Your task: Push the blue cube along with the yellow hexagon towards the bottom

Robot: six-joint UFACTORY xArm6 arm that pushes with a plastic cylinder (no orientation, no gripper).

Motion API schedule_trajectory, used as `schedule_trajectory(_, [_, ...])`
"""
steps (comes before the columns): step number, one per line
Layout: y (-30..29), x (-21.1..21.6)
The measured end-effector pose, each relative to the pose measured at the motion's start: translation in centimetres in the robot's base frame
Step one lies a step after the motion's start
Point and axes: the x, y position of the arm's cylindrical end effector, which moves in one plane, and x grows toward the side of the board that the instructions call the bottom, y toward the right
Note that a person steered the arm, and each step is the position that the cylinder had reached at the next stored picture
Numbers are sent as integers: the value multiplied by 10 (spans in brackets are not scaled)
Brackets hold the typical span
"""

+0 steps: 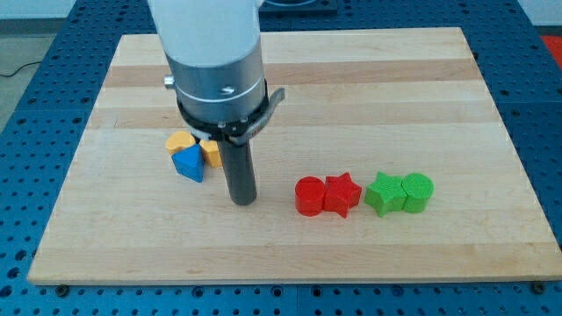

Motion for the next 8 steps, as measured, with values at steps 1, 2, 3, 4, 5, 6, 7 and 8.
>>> schedule_trajectory(1, [8,-39])
schedule_trajectory(2, [15,-55])
schedule_trajectory(3, [16,-79])
schedule_trajectory(4, [-1,-103])
schedule_trajectory(5, [-28,-110])
schedule_trajectory(6, [-36,-110])
schedule_trajectory(7, [-36,-111])
schedule_trajectory(8, [-41,-139])
